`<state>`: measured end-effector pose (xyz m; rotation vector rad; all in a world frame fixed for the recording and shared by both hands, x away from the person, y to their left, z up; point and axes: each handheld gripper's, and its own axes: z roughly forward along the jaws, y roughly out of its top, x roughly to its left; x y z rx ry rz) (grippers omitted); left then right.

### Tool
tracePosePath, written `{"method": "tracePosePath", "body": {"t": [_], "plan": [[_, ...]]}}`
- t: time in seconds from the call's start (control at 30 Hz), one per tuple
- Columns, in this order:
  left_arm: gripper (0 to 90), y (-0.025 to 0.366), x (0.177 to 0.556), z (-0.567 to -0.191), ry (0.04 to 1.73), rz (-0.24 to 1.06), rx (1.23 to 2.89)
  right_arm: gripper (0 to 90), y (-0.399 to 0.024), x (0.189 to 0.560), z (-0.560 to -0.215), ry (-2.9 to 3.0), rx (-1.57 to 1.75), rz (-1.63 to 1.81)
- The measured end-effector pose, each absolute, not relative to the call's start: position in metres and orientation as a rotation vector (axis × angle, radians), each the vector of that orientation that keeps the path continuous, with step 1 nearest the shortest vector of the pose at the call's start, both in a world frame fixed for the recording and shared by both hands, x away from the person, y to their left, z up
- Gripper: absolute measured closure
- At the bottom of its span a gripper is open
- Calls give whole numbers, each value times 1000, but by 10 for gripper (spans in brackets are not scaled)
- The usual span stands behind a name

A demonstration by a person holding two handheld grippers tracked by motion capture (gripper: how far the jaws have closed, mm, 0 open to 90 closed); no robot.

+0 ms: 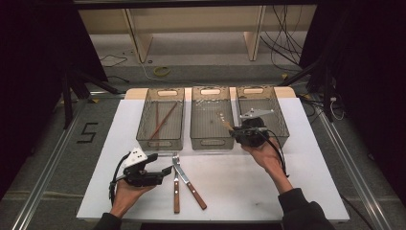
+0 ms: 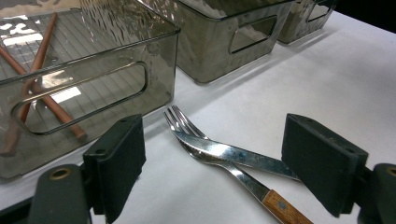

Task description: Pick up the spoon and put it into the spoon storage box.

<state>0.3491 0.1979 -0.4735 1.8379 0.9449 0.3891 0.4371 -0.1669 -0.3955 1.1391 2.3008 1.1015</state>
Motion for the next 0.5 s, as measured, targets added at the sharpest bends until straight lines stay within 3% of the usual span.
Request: {"method": "tracePosePath", "body": {"t": [0.5], "plan": [[208,199,349,-473,943,388,1839,759,-148,468,-390,2304,1174,1080]]}}
